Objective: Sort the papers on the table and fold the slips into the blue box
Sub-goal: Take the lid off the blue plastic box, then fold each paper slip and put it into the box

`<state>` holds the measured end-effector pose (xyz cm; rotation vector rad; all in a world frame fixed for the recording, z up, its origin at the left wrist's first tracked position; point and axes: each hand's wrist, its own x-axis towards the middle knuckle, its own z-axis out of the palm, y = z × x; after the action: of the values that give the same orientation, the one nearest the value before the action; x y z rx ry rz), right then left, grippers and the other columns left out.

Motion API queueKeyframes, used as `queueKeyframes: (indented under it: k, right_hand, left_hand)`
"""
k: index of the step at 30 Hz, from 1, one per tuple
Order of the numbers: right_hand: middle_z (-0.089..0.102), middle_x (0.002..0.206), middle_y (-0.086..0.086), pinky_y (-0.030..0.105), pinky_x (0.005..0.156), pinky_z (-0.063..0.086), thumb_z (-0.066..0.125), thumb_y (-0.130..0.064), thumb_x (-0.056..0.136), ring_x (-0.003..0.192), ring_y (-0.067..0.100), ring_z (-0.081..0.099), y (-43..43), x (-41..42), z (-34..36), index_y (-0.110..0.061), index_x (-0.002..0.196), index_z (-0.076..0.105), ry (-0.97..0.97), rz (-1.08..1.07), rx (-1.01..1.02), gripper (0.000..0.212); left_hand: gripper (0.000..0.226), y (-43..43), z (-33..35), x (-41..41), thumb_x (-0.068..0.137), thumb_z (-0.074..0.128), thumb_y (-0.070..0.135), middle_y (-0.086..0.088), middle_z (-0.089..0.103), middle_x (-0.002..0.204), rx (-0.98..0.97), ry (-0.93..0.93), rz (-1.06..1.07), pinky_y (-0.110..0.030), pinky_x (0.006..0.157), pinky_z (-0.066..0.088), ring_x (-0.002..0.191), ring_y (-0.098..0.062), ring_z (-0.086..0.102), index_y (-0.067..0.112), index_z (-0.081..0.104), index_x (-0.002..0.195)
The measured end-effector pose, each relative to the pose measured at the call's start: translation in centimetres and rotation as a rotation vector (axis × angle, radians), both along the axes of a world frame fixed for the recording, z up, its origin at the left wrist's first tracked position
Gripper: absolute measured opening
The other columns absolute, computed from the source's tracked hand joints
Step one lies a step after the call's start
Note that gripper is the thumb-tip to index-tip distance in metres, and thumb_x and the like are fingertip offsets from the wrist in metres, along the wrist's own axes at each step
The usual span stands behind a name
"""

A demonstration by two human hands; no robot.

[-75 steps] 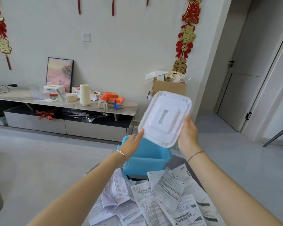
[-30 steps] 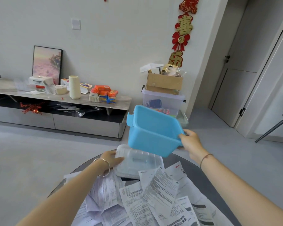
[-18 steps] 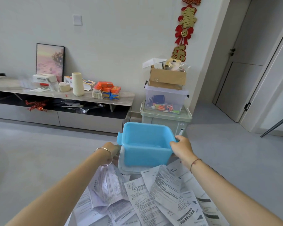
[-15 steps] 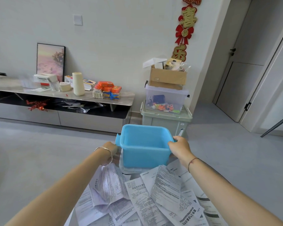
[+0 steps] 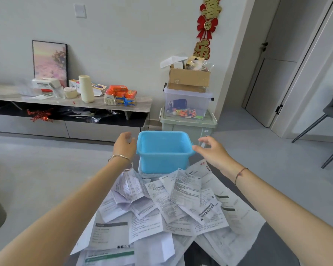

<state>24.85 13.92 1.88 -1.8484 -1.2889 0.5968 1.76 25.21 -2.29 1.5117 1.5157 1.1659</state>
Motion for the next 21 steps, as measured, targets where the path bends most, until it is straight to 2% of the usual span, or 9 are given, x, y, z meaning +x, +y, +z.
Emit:
queueKeyframes:
  k: [3, 5, 7, 9, 13, 16, 18, 20, 21]
  right_hand:
    - [0.054, 0.128, -0.005, 0.018, 0.071, 0.041, 0.067, -0.029, 0.087, 0.107, 0.01, 0.056, -5.8, -0.6, -0.2, -0.022, 0.12, 0.055, 0.101, 0.066, 0.036, 0.036]
    - [0.056, 0.119, -0.011, 0.011, 0.068, 0.043, 0.069, -0.028, 0.086, 0.107, 0.007, 0.056, -9.8, -0.9, -1.0, -0.023, 0.116, 0.057, 0.092, 0.118, 0.009, 0.033]
    - [0.057, 0.115, -0.016, 0.012, 0.072, 0.047, 0.071, -0.027, 0.084, 0.103, 0.004, 0.057, -13.5, -1.2, -2.2, -0.024, 0.111, 0.058, 0.077, 0.16, -0.01, 0.031]
    - [0.059, 0.112, -0.015, 0.014, 0.08, 0.048, 0.075, -0.027, 0.081, 0.1, 0.004, 0.058, -16.9, -1.4, -3.9, -0.025, 0.105, 0.059, 0.068, 0.223, -0.045, 0.029]
    - [0.058, 0.108, -0.02, 0.015, 0.085, 0.044, 0.076, -0.041, 0.076, 0.102, -0.001, 0.054, -22.3, -1.5, -7.4, -0.035, 0.103, 0.059, -0.052, 0.397, -0.202, 0.032]
    - [0.056, 0.106, -0.016, 0.018, 0.086, 0.044, 0.076, -0.044, 0.075, 0.098, 0.0, 0.052, -23.5, -1.3, -9.9, -0.037, 0.099, 0.057, -0.195, 0.436, -0.232, 0.031]
    - [0.056, 0.101, -0.013, 0.021, 0.081, 0.046, 0.072, -0.04, 0.08, 0.089, 0.003, 0.054, -23.8, -1.1, -11.2, -0.032, 0.097, 0.058, -0.237, 0.413, -0.218, 0.023]
    - [0.056, 0.099, -0.014, 0.018, 0.075, 0.044, 0.069, -0.037, 0.084, 0.083, 0.001, 0.053, -23.7, -0.9, -11.9, -0.024, 0.102, 0.061, -0.274, 0.384, -0.215, 0.024]
    - [0.055, 0.098, -0.014, 0.018, 0.074, 0.043, 0.069, -0.037, 0.085, 0.082, 0.001, 0.052, -23.7, -0.8, -12.1, -0.022, 0.103, 0.061, -0.286, 0.385, -0.217, 0.024]
  left_hand:
    - [0.037, -5.0, 0.7, 0.8, 0.093, 0.059, 0.017, -0.006, 0.055, 0.129, 0.152, 0.09, -0.133, -0.034, 0.101, 0.041, 0.116, -0.023, 0.052, 0.008, 0.052, 0.128]
    - [0.032, -8.6, 0.5, 1.5, 0.09, 0.064, 0.021, 0.0, 0.056, 0.117, 0.202, 0.127, -0.229, -0.026, 0.089, 0.044, 0.102, -0.016, 0.055, 0.012, 0.057, 0.12]
    - [0.025, -12.4, -0.2, 2.4, 0.086, 0.069, 0.027, 0.007, 0.059, 0.103, 0.202, 0.165, -0.403, -0.018, 0.078, 0.045, 0.087, -0.012, 0.057, 0.018, 0.06, 0.108]
    - [0.021, -16.3, -1.1, 3.3, 0.084, 0.07, 0.034, 0.01, 0.063, 0.097, 0.134, 0.271, -0.657, -0.015, 0.075, 0.047, 0.084, -0.01, 0.06, 0.022, 0.063, 0.1]
    - [0.028, -21.7, -3.4, 4.3, 0.089, 0.06, 0.046, 0.01, 0.065, 0.101, -0.009, 0.51, -0.979, -0.024, 0.087, 0.049, 0.09, -0.011, 0.06, 0.022, 0.067, 0.102]
    - [0.047, -23.1, -3.7, 4.5, 0.097, 0.036, 0.054, -0.001, 0.064, 0.102, -0.091, 0.666, -1.035, -0.035, 0.095, 0.045, 0.093, -0.018, 0.057, 0.015, 0.063, 0.1]
    - [0.065, -23.6, -3.7, 4.6, 0.094, 0.025, 0.063, -0.007, 0.063, 0.102, -0.191, 0.745, -1.077, -0.034, 0.091, 0.043, 0.094, -0.021, 0.056, 0.01, 0.062, 0.101]
    - [0.066, -23.9, -3.9, 4.7, 0.086, 0.032, 0.073, -0.006, 0.057, 0.095, -0.218, 0.798, -1.147, -0.027, 0.081, 0.04, 0.085, -0.019, 0.051, 0.013, 0.057, 0.095]
    - [0.06, -23.9, -4.1, 4.7, 0.082, 0.042, 0.074, -0.003, 0.058, 0.099, -0.201, 0.815, -1.169, -0.026, 0.082, 0.04, 0.086, -0.015, 0.05, 0.018, 0.058, 0.1]
